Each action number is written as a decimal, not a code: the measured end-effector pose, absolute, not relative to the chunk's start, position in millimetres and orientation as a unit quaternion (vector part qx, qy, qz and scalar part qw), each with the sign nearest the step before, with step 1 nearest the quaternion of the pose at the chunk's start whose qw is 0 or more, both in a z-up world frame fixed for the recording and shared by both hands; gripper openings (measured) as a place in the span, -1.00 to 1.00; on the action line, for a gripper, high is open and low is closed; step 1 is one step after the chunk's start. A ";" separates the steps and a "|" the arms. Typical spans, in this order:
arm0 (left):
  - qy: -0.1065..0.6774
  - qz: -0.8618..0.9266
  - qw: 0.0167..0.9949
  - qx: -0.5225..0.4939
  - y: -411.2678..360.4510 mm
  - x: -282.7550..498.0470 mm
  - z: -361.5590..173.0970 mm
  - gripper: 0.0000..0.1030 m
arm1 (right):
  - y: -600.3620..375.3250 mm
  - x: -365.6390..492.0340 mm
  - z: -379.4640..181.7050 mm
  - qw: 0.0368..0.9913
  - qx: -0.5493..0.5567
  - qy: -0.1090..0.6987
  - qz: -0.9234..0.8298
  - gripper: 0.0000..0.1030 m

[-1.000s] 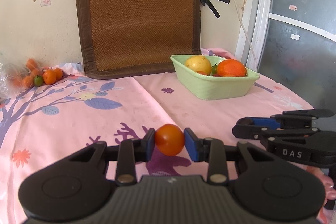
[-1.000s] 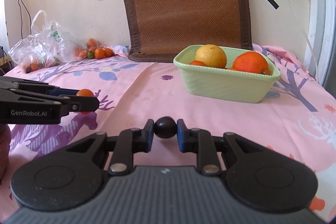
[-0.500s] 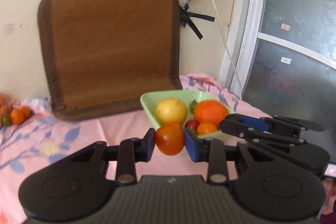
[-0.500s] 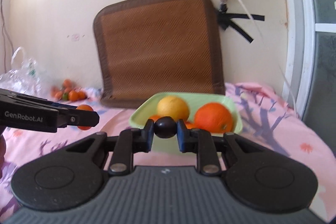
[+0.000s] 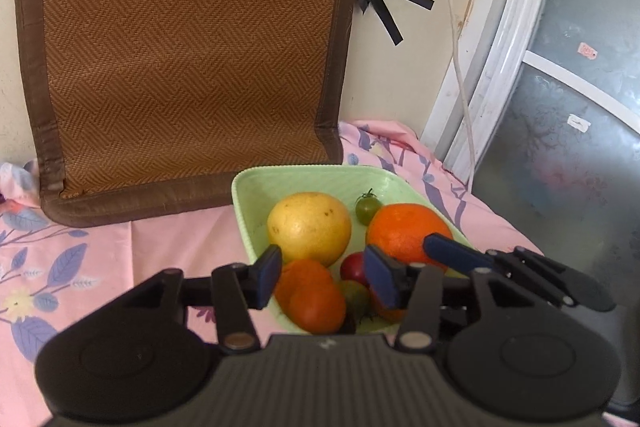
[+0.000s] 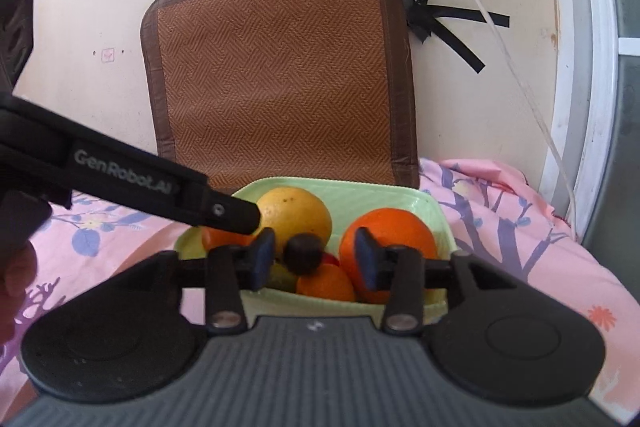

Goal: Organize fruits

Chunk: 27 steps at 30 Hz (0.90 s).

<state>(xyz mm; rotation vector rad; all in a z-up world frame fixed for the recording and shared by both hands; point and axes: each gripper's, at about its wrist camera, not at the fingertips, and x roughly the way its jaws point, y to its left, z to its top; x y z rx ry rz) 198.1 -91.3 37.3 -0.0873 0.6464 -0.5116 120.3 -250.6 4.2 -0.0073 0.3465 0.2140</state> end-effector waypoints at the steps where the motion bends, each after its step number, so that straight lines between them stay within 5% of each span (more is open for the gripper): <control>1: 0.315 -0.246 0.915 -0.043 -92.4 197.9 37.3 -0.09 | -251.3 119.9 4.4 0.980 -0.004 0.169 0.105 -0.07; 23: 0.303 -0.091 0.948 0.008 -72.6 86.1 66.7 0.08 | -265.6 61.5 19.1 0.970 0.118 0.198 0.074 -0.06; 27: 0.295 -0.074 0.952 0.011 -62.1 63.2 67.3 0.34 | -256.9 39.1 22.1 0.960 0.149 0.224 0.074 0.00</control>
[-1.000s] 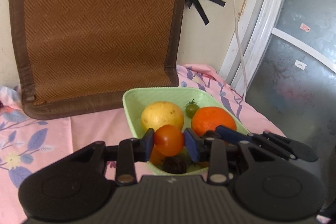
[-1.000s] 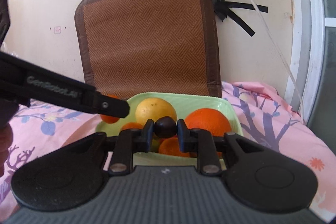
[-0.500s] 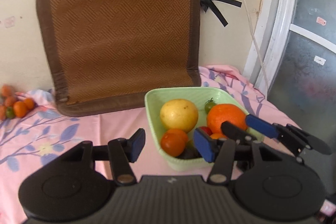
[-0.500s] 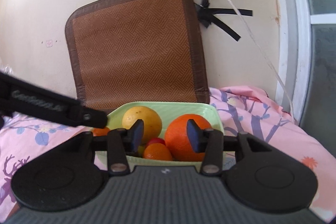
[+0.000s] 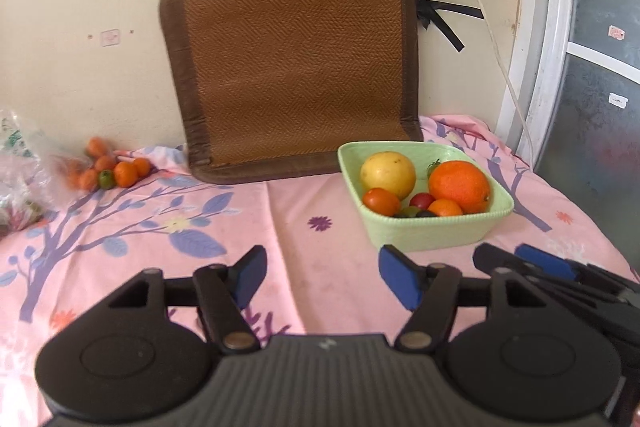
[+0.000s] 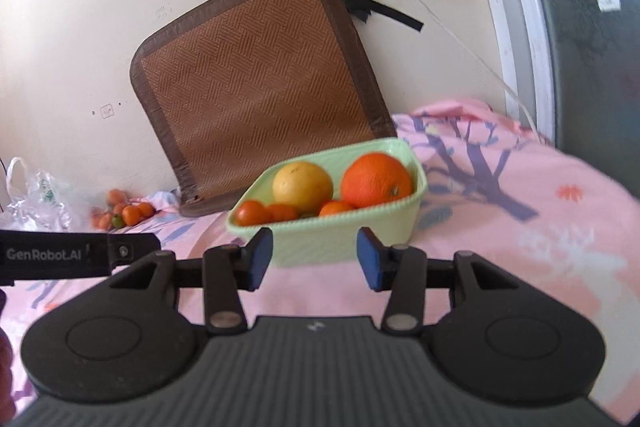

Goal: Organize fruits

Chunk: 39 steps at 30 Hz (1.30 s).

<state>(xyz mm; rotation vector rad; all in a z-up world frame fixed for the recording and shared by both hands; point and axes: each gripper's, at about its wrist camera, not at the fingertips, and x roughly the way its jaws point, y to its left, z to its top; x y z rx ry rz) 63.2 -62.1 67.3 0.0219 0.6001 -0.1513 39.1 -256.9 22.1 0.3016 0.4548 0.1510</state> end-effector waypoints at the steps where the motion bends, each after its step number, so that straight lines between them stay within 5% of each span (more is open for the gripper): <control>1: 0.292 -0.070 0.954 0.011 -59.6 57.8 67.5 0.46 | -254.2 33.7 23.5 0.958 0.153 0.228 0.077 0.00; 7: 0.282 -0.045 0.958 0.010 -45.2 27.8 64.9 0.85 | -244.3 2.7 33.8 0.956 0.173 0.223 0.080 0.14; 13: 0.279 -0.027 0.960 0.011 -36.7 8.7 57.0 0.99 | -241.3 -17.9 41.6 0.954 0.188 0.218 0.083 0.18; 39: 0.296 -0.002 0.955 0.031 -34.6 -2.9 53.2 1.00 | -242.8 -22.0 37.0 0.947 0.215 0.230 0.068 0.29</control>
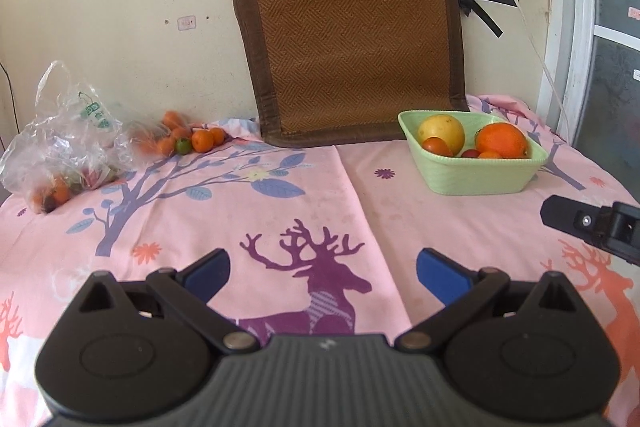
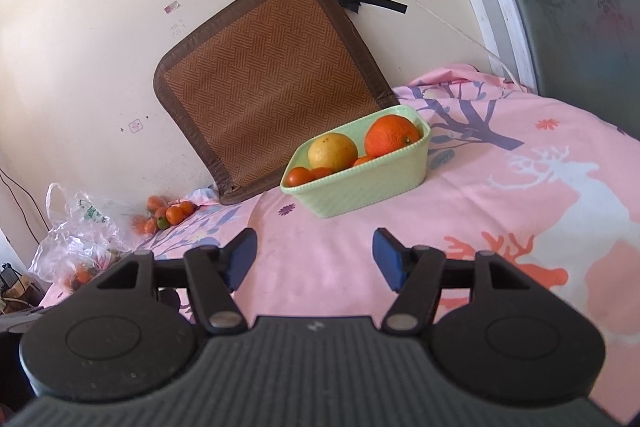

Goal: Organize fruits

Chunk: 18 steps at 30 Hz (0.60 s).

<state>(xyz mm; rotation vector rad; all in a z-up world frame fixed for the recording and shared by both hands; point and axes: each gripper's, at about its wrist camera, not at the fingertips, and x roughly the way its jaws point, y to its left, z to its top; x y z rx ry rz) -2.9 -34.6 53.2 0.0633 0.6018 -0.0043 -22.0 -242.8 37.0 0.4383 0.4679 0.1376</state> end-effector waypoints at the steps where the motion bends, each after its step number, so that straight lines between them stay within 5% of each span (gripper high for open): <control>1: 0.295 -0.004 0.955 0.033 -34.8 -3.5 53.6 1.00 | -242.9 -21.9 37.0 0.946 0.216 0.231 0.067 0.29; 18: 0.264 -0.011 0.963 0.041 -40.3 -15.6 66.4 1.00 | -242.9 -19.8 36.3 0.944 0.227 0.233 0.061 0.34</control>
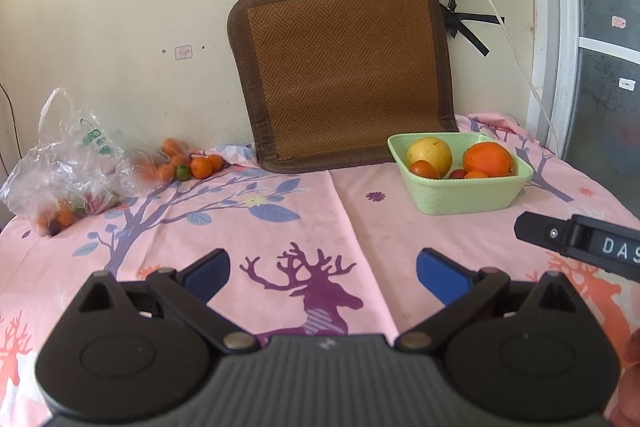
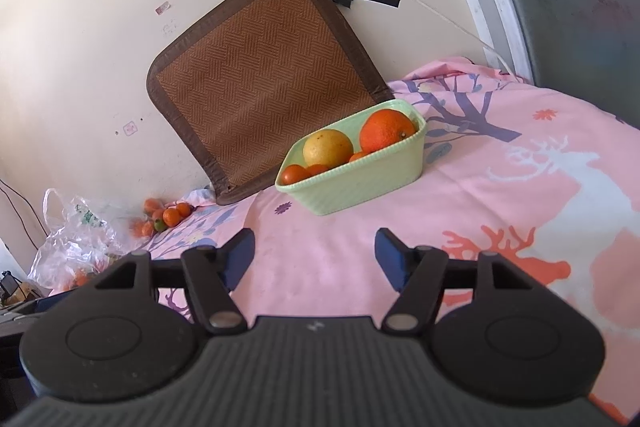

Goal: Organize fruits

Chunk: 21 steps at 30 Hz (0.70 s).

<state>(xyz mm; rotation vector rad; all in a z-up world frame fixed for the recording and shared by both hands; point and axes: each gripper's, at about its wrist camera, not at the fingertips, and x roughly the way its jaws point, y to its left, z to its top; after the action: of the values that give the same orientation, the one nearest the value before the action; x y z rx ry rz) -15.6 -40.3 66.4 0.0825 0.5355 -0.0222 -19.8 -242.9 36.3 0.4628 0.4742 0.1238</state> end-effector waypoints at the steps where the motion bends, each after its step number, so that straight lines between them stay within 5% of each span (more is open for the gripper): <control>1: 0.264 -0.011 0.964 0.041 -40.5 -15.8 66.6 1.00 | -243.0 -20.1 36.7 0.944 0.227 0.231 0.060 0.34; 21: 0.252 -0.010 0.967 0.035 -40.8 -20.2 73.5 1.00 | -242.2 -22.3 38.6 0.948 0.220 0.222 0.060 0.38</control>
<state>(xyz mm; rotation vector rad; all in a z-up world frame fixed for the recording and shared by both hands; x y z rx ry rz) -20.2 -40.8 73.5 0.0709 0.5095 -0.0207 -22.3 -242.2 38.6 0.4484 0.4528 0.1211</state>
